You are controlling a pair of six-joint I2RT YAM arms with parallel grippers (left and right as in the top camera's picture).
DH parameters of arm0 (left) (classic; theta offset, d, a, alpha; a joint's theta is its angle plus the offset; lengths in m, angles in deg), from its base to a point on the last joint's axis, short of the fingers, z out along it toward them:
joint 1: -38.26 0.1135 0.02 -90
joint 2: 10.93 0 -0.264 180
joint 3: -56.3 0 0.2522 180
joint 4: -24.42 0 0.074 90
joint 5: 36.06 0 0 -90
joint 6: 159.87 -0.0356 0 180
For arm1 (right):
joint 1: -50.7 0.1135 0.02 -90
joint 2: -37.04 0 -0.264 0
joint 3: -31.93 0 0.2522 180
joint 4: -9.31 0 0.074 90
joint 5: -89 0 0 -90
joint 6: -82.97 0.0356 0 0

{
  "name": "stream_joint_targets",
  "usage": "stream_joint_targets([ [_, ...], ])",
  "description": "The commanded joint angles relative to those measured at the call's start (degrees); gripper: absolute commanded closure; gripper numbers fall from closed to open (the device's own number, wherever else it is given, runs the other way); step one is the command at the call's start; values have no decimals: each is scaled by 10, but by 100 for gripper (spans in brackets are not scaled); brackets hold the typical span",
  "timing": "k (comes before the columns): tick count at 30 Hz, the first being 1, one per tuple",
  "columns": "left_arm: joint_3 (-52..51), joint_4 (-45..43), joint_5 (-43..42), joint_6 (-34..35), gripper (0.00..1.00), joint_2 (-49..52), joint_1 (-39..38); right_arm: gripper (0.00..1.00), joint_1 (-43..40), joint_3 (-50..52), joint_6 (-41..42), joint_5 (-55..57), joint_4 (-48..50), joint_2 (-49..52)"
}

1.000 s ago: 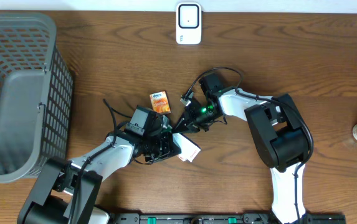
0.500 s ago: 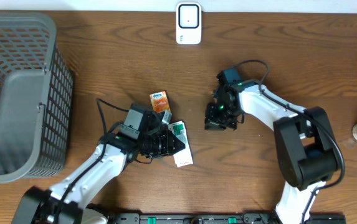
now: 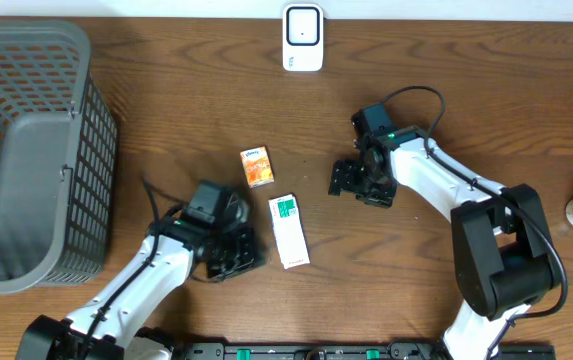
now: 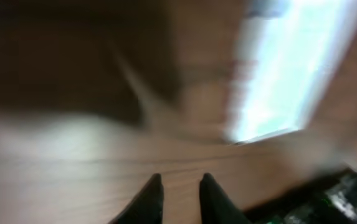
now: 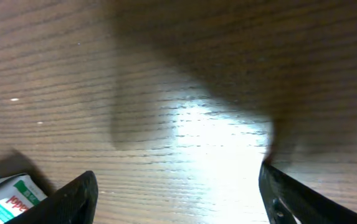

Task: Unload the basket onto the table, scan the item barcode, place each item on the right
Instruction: 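Lower the Panadol box onto the table with the left gripper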

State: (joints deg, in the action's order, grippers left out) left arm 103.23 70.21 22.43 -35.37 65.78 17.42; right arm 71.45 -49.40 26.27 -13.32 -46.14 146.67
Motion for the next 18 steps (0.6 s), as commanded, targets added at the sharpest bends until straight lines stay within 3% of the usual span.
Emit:
stream_joint_targets([
  [1,0,23,109,16,73,-4,10,23,-1,44,-1,55,8,45],
  [7,0,-17,110,27,68,12,9,47,4,51,5,11,33,49],
  [10,-1,-47,110,38,68,33,9,51,6,55,5,-12,48,50],
  [14,0,-112,62,40,69,81,9,71,12,55,3,-42,67,50],
  [18,0,-170,17,44,74,134,9,81,24,55,3,-58,83,50],
])
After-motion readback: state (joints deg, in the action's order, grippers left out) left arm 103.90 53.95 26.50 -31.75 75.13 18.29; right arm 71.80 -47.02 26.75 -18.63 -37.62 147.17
